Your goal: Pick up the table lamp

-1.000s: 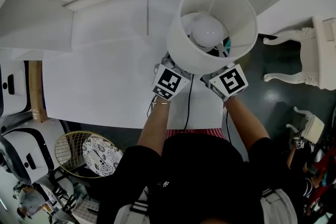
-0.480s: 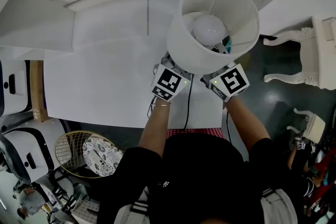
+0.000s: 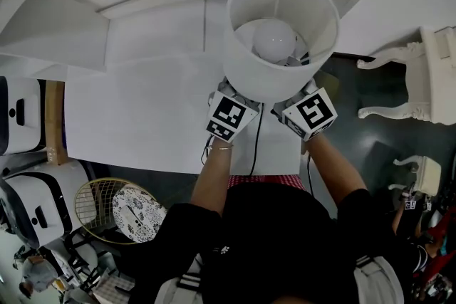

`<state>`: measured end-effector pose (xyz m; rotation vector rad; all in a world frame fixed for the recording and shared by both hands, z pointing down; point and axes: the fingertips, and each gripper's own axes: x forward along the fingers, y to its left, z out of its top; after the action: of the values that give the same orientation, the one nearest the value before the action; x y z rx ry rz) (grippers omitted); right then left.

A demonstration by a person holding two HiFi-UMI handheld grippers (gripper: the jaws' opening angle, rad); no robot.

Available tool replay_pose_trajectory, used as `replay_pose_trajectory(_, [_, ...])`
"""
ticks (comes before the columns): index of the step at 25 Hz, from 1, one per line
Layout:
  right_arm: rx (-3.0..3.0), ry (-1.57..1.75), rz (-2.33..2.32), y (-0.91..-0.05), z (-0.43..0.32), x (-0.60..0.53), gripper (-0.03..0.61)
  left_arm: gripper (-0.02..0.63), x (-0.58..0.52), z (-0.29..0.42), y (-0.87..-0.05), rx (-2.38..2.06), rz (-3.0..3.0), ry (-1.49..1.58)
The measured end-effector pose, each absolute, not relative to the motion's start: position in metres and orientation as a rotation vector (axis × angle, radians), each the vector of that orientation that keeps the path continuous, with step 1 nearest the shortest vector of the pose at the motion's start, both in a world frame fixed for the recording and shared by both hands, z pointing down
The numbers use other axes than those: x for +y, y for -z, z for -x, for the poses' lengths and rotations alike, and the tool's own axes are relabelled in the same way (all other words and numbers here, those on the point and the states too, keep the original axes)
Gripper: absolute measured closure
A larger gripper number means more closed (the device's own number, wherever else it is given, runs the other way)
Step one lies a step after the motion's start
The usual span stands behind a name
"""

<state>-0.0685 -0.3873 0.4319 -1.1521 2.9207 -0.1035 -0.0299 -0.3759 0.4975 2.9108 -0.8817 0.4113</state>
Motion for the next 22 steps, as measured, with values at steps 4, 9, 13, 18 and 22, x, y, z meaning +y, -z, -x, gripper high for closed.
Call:
replay_pose_trajectory(4, [2.912, 0.117, 1.127, -0.424, 0.068, -0.383, 0.514, 0.506, -0.372, 0.03, -0.489, -0.89, -2.914, -0.391])
replay_pose_trajectory(9, [2.923, 0.092, 1.129, -0.411, 0.066, -0.378, 0.514, 0.506, -0.367, 0.026, -0.476, -0.888, -2.915, -0.357])
replay_pose_trajectory(13, [2.92, 0.101, 1.13, -0.403, 0.065, -0.374, 0.514, 0.506, -0.363, 0.025, -0.466, -0.873, -2.92, -0.351])
replay_pose_trajectory(18, [2.903, 0.106, 1.137, -0.39, 0.061, -0.37, 0.514, 0.506, -0.359, 0.023, -0.454, -0.861, -2.938, -0.343])
replay_pose_trajectory(22, [2.899, 0.108, 1.131, -0.382, 0.062, -0.368, 0.514, 0.506, -0.356, 0.027, -0.452, -0.871, -2.922, -0.35])
